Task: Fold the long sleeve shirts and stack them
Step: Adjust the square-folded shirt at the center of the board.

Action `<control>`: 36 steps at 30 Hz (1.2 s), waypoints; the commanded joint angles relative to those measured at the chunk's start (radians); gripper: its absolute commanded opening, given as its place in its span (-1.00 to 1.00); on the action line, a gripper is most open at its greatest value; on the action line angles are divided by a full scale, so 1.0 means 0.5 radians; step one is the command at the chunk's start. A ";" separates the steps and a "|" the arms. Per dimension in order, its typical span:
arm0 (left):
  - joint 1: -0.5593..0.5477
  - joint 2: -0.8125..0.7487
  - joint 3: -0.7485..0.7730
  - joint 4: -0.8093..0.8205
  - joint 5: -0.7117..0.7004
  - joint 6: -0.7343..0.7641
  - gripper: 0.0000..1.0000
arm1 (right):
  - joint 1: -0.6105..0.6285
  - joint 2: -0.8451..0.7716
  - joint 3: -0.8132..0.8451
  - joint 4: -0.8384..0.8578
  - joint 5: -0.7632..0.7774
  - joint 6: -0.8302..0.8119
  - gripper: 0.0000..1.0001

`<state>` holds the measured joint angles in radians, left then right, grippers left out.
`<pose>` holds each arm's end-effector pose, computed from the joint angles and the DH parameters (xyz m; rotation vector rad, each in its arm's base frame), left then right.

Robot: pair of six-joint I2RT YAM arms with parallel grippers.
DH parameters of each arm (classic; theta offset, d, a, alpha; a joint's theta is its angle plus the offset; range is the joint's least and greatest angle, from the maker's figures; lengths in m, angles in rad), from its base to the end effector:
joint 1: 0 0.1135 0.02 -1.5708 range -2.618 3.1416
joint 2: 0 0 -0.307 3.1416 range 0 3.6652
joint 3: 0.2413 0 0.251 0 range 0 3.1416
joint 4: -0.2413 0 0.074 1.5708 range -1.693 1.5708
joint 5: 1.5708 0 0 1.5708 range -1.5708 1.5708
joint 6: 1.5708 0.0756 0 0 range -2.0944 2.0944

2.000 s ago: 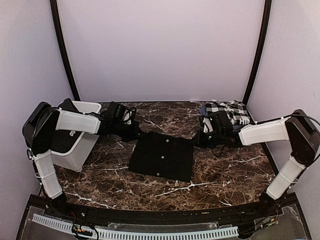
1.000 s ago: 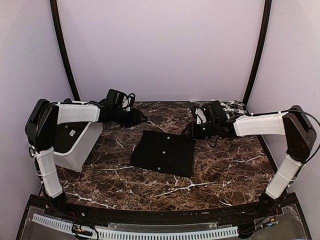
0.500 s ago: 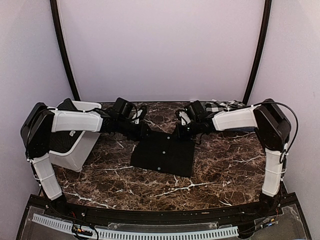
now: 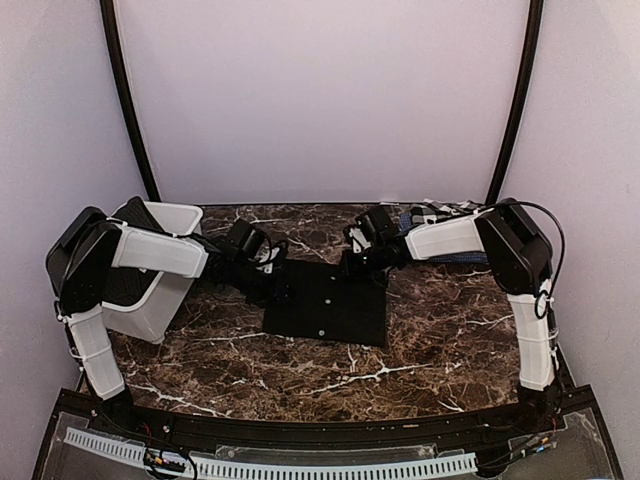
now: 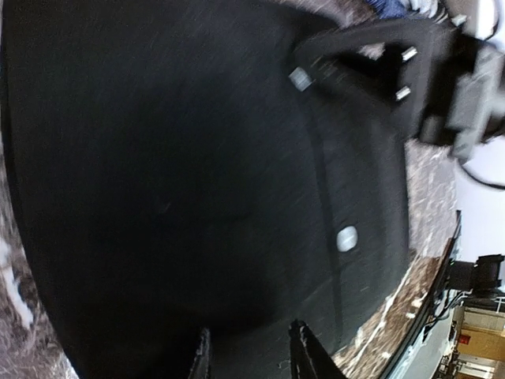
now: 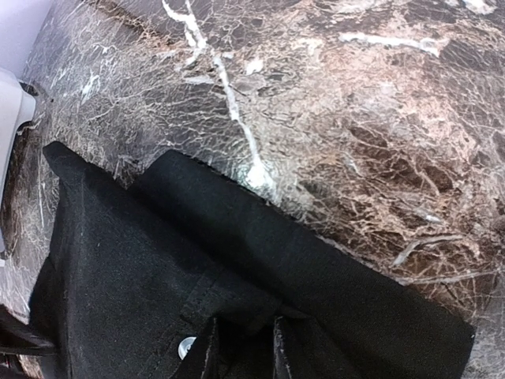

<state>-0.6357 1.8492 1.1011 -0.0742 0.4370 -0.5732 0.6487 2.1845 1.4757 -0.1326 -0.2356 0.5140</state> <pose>0.3196 -0.2756 0.1824 0.3042 2.5608 -1.0428 0.4031 0.3277 0.1414 -0.2860 2.5313 0.7852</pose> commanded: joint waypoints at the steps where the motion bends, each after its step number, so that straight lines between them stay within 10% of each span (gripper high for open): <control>1: 0.002 0.017 -0.129 -0.023 -0.021 -0.011 -0.35 | -0.027 -0.070 -0.011 -0.047 0.014 0.009 -0.54; 17: 0.002 -0.065 -0.256 -0.092 -0.089 -0.081 -0.36 | -0.086 -0.523 -0.438 -0.013 0.048 -0.117 -0.57; 36: 0.002 -0.268 -0.260 -0.192 -0.238 -0.077 -0.30 | -0.273 -0.251 -0.377 0.013 0.001 -0.073 -0.58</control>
<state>-0.6353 1.7805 0.9653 -0.0872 0.3813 -0.6250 0.5110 2.0342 1.2694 -0.1310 -0.2401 0.4728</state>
